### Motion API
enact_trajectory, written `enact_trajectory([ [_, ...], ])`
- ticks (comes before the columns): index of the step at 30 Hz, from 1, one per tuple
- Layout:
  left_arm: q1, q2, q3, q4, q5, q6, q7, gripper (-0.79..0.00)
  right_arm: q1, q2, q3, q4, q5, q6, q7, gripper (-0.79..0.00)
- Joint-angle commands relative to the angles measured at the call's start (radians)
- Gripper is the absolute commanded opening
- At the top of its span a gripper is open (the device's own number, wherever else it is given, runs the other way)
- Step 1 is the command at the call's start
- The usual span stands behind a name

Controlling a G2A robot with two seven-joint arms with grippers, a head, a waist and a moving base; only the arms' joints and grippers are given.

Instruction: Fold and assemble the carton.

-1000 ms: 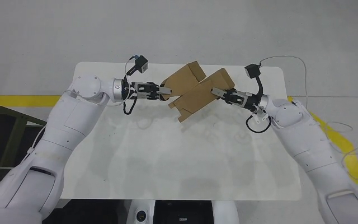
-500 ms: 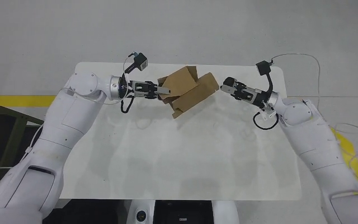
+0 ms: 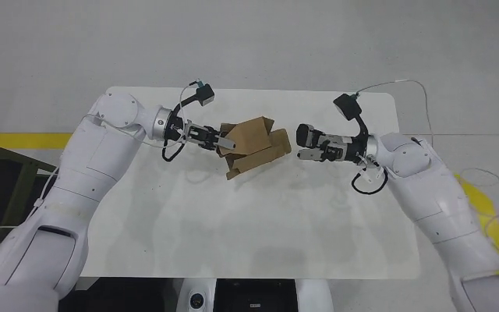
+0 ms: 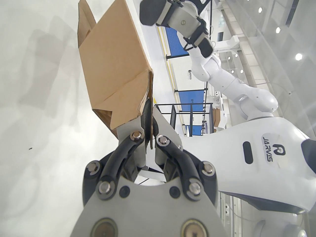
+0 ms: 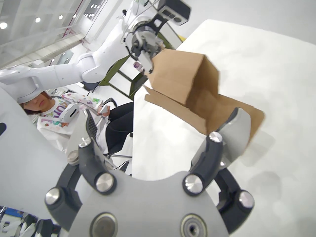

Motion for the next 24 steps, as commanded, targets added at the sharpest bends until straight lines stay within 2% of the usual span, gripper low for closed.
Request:
enact_trajectory([
  [1,-0.004,-0.001,0.005,-0.014,0.018,-0.013,0.014,-0.785,0.010,-0.001,-0.035,-0.015,0.014,0.002,0.001,-0.400],
  [8,0.002,0.002,0.020,-0.072,0.038,-0.025,0.027,-0.785,0.067,-0.007,-0.129,0.017,0.045,-0.009,-0.010,-0.403],
  [16,0.010,0.014,0.023,-0.091,0.044,-0.036,0.038,-0.785,0.125,-0.010,-0.179,0.106,0.054,-0.026,-0.027,-0.428],
  [24,0.013,0.018,0.036,-0.123,0.011,-0.032,0.034,-0.785,0.164,-0.022,-0.223,0.173,0.066,-0.040,-0.041,-0.413],
])
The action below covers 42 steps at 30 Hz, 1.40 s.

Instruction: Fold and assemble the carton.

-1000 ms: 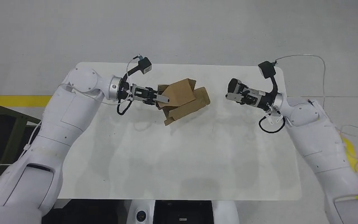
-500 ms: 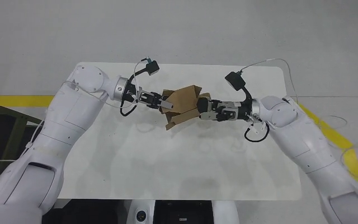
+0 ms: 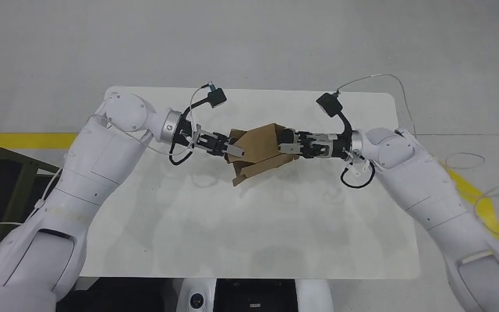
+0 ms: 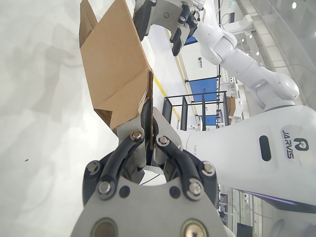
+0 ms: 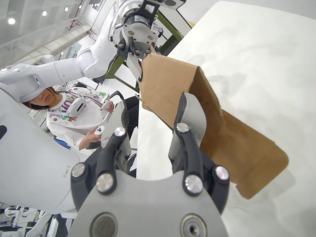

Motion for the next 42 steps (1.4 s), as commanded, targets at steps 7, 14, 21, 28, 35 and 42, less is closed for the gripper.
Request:
enact_trajectory([
  [7,-0.010,0.004,0.002,0.005,-0.018,0.003,-0.003,-0.785,0.024,-0.008,-0.034,0.040,0.003,-0.010,-0.010,-0.409],
  [14,-0.020,0.001,0.019,0.007,-0.013,0.000,0.001,-0.785,0.039,-0.016,-0.082,0.026,0.031,-0.009,-0.009,-0.419],
  [21,-0.027,-0.003,0.038,0.018,-0.006,0.002,-0.002,-0.785,0.067,-0.019,-0.119,0.040,0.065,-0.013,-0.013,-0.443],
  [28,-0.034,-0.006,0.054,0.023,-0.004,0.003,-0.003,-0.785,0.101,-0.015,-0.173,0.030,0.082,-0.003,-0.003,-0.474],
  [35,-0.043,-0.008,0.068,0.029,-0.003,0.006,-0.005,-0.785,0.131,-0.012,-0.226,0.040,0.088,-0.019,-0.019,-0.545],
  [42,-0.043,-0.006,0.073,0.036,-0.006,0.006,-0.006,-0.785,0.159,-0.011,-0.273,0.054,0.095,-0.030,-0.030,-0.785],
])
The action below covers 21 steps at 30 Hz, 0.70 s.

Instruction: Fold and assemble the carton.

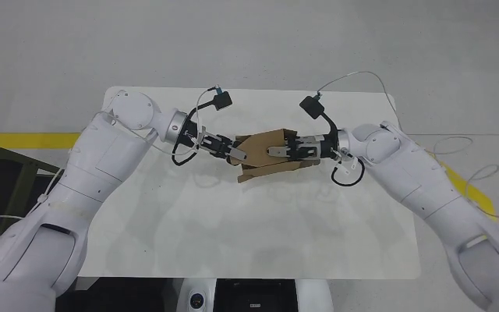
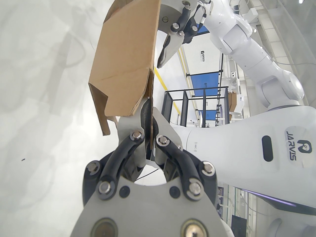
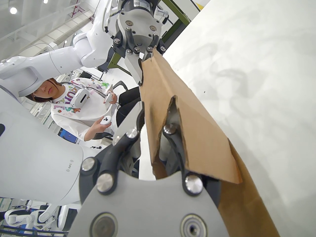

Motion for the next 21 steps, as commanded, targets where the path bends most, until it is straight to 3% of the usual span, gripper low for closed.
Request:
enact_trajectory([
  [1,0.002,0.001,0.001,0.002,-0.002,0.000,0.001,-0.674,0.008,0.000,-0.013,0.002,0.000,-0.003,-0.003,-0.785],
  [3,0.005,0.001,0.003,0.002,-0.006,-0.001,0.001,-0.280,0.015,0.001,-0.025,0.006,0.001,-0.009,-0.009,-0.785],
  [4,0.006,0.001,0.004,0.002,-0.007,0.001,-0.001,0.000,0.019,0.001,-0.030,0.008,0.002,-0.012,-0.012,-0.785],
  [21,0.051,0.012,-0.035,-0.060,-0.138,-0.025,0.025,0.000,0.022,0.003,-0.055,0.058,0.014,-0.059,-0.059,-0.785],
])
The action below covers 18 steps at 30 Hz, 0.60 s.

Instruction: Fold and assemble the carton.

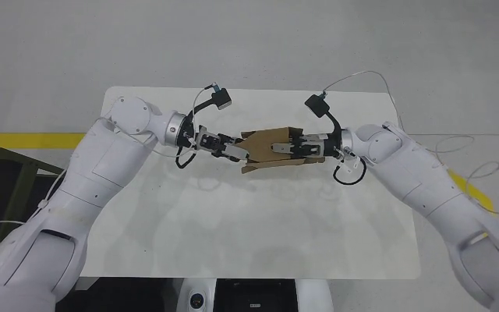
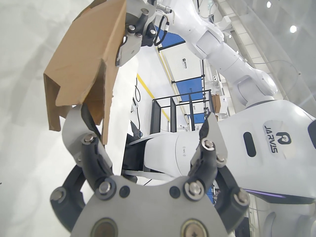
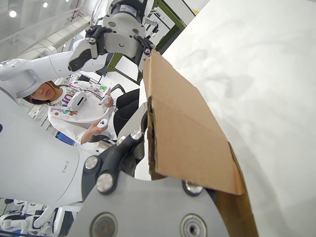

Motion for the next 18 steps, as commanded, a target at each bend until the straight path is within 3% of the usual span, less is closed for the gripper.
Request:
enact_trajectory([
  [1,0.006,0.002,-0.006,-0.011,-0.017,0.004,-0.004,0.000,-0.003,0.000,0.003,0.004,-0.001,0.000,-0.001,-0.785],
  [10,0.022,0.004,-0.020,-0.067,-0.072,0.014,-0.014,0.000,-0.016,-0.016,0.028,-0.009,-0.012,-0.002,-0.002,-0.785],
  [18,0.014,-0.009,-0.003,-0.065,-0.072,0.009,-0.009,0.000,-0.037,-0.032,0.053,-0.018,-0.042,0.006,-0.011,-0.785],
])
